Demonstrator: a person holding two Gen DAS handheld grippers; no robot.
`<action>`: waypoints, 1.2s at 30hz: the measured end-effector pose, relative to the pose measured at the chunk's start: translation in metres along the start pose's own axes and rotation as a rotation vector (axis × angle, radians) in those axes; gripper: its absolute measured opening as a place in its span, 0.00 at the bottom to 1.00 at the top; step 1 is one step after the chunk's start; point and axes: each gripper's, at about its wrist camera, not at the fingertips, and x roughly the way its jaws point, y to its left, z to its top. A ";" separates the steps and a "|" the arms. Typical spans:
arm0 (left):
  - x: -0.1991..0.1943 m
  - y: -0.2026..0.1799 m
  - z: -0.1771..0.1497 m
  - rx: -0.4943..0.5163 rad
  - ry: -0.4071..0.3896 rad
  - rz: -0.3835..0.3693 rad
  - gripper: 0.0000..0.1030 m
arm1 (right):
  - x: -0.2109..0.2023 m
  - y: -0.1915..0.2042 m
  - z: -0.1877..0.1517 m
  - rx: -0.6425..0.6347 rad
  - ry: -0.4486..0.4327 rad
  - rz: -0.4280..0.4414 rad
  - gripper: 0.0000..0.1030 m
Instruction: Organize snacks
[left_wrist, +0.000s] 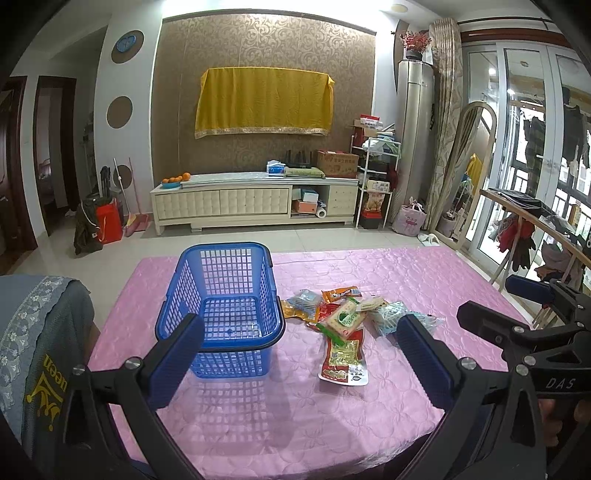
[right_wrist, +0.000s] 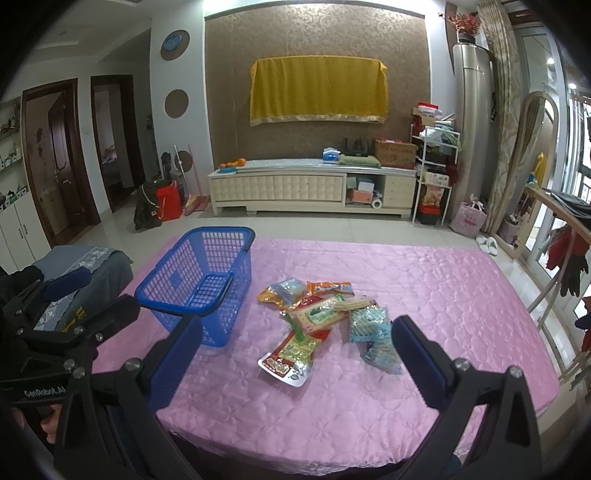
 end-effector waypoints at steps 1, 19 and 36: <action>0.000 0.000 0.000 -0.002 0.001 -0.002 1.00 | 0.000 0.000 0.000 0.002 0.002 0.003 1.00; -0.004 0.001 -0.001 -0.004 0.005 0.001 1.00 | -0.001 0.000 -0.002 0.003 0.008 0.014 1.00; 0.005 -0.009 0.009 0.025 0.009 -0.056 1.00 | 0.000 -0.015 0.005 0.023 -0.013 0.028 1.00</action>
